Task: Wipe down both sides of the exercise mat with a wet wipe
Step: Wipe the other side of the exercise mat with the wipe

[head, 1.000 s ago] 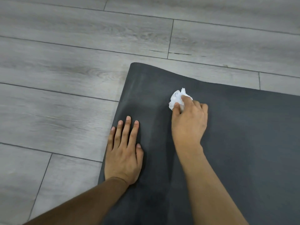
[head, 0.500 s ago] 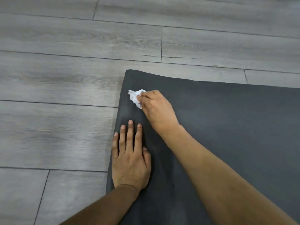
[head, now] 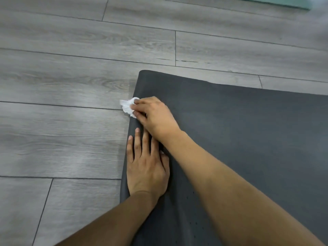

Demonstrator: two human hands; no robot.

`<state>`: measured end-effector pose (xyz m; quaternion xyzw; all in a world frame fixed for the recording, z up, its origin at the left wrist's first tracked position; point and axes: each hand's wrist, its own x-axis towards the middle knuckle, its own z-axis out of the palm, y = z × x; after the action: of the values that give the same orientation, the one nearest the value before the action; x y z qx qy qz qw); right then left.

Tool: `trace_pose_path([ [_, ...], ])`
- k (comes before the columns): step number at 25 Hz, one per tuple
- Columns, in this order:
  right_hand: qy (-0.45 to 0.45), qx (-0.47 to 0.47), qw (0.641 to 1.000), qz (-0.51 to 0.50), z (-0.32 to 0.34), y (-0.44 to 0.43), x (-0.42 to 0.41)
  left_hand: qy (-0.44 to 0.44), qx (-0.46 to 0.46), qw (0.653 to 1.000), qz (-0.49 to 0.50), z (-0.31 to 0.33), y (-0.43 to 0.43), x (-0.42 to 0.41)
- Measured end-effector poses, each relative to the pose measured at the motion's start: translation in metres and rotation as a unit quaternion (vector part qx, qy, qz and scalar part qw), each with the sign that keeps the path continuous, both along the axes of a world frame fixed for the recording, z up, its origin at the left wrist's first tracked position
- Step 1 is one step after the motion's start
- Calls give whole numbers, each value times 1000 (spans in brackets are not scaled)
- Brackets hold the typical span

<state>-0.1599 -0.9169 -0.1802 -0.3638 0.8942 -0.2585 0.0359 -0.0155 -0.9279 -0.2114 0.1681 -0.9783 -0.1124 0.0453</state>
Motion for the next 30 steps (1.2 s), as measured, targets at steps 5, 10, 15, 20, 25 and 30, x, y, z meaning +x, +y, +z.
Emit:
trace_pose_path([
  [5,95,-33,974,-203,7,125,2,15,-5,1000,-3,0,1,2],
  [10,27,16,912,-410,-6,186,41,53,52,997,1,1,-3,4],
  [15,39,36,934,-352,11,185,30,37,116,992,-44,39,-23,22],
  [20,7,-41,888,-459,17,149,41,23,-2,996,-85,17,-14,87],
  [25,11,-138,962,-235,6,34,75,18,0,997,-76,-6,-13,79],
  [30,55,-46,989,-129,-6,48,64,30,14,997,-74,-2,-15,83],
])
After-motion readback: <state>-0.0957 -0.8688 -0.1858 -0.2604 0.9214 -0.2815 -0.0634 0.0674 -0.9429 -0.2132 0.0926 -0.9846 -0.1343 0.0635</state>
